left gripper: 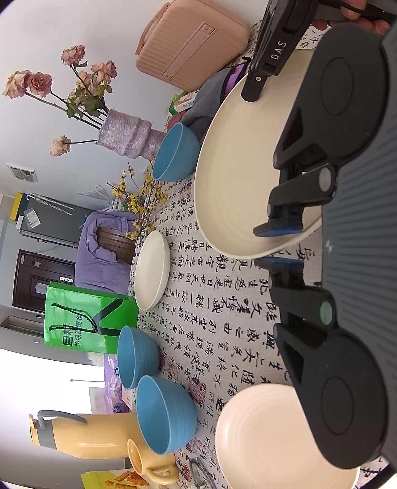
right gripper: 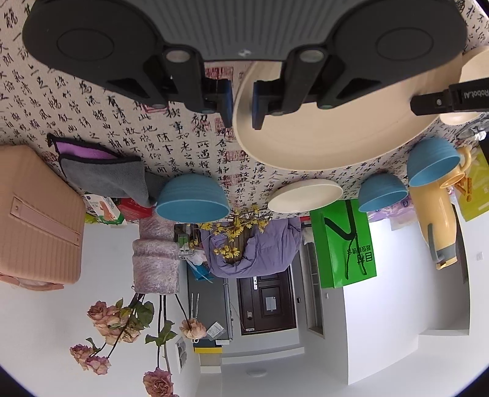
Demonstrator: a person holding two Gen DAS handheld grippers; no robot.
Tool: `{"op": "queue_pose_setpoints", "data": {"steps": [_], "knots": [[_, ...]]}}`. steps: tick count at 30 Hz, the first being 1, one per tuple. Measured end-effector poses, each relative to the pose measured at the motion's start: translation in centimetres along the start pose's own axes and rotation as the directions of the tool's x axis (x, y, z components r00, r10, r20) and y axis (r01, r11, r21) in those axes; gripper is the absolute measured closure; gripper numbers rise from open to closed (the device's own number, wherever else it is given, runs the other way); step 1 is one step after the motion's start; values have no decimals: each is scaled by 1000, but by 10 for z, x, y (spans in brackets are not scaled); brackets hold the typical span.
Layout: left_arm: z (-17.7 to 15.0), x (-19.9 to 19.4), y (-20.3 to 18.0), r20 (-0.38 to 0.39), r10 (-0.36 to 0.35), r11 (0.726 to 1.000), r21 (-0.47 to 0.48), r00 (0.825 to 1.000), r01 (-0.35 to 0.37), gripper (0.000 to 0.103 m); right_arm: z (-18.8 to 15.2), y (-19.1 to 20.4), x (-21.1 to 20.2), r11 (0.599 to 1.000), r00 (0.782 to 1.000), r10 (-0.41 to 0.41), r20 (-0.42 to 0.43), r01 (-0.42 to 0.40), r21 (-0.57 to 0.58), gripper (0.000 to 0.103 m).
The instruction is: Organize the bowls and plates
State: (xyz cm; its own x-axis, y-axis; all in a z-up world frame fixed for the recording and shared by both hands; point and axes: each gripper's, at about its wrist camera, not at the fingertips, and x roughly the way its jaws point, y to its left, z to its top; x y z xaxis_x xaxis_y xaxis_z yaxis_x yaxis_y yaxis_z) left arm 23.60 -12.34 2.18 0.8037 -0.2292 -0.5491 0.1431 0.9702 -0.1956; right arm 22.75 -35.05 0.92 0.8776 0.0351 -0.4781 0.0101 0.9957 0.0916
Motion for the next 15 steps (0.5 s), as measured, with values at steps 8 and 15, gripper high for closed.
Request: {"op": "queue_pose_setpoints", "data": {"steps": [8,15], "knots": [[-27,-36,9,19,-9,1000,12,1000,9,89,-37,15,-45,1000,1000,-20,1,20,19,91],[-36,-50,21,34,-15,1000,5,999,15,89,-50,27,-60,1000,1000,-13,-7,13,28,91]]}}
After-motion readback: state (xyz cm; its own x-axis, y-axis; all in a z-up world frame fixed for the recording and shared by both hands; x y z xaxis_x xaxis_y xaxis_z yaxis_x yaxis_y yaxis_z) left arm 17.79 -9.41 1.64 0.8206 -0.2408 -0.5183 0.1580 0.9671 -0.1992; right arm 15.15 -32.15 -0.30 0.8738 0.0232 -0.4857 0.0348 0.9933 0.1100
